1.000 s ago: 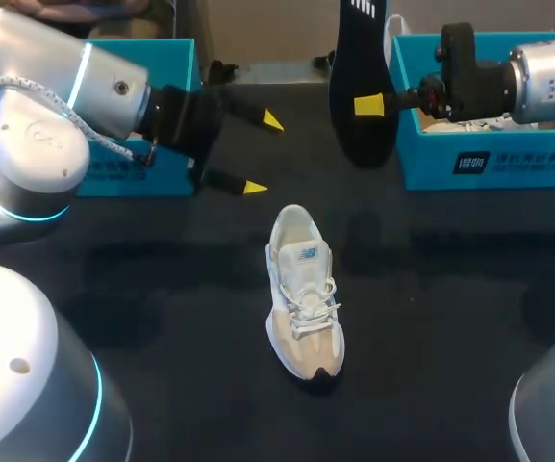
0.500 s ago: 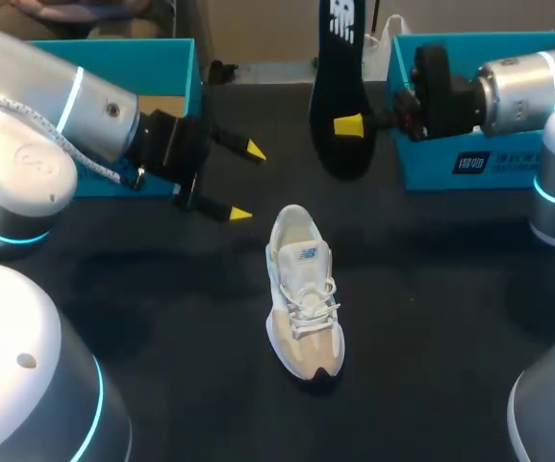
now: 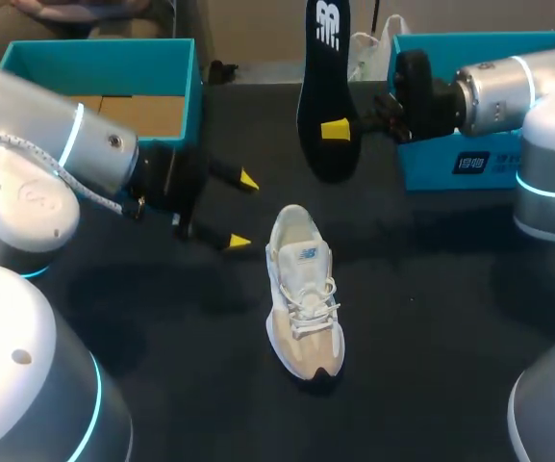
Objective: Take the shoe out of the shoebox, open the shoe tongue, remove and reinsert the insole, then place the shoe into the shoebox
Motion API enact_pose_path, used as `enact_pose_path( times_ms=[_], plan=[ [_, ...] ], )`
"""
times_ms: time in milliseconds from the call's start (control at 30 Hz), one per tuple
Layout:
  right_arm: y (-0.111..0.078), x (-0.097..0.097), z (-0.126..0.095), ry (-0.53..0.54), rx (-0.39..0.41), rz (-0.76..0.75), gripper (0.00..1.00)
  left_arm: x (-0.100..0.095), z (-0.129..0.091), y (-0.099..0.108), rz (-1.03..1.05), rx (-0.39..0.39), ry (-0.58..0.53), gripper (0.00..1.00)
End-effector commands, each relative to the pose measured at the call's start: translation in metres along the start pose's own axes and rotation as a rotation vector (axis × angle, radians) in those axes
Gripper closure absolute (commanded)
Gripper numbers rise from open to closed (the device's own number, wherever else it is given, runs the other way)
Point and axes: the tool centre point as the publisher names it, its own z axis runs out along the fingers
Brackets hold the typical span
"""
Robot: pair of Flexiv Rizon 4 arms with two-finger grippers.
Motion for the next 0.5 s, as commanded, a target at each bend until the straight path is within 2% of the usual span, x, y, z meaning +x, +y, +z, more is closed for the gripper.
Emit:
enact_pose_path(
  times_ms=[33, 133, 500],
  plan=[
    [0.000, 0.000, 0.001, -0.001, 0.002, 0.000, 1.00, 0.007, 0.013, 0.007, -0.009, -0.039, 0.011, 0.00],
    [-0.002, -0.002, 0.002, 0.015, 0.007, 0.008, 1.00, 0.011, 0.017, 0.010, -0.028, -0.071, 0.024, 0.00],
    [-0.034, -0.013, 0.010, 0.068, -0.015, 0.070, 1.00, 0.018, 0.027, 0.018, -0.065, -0.136, 0.046, 0.00]
  ],
)
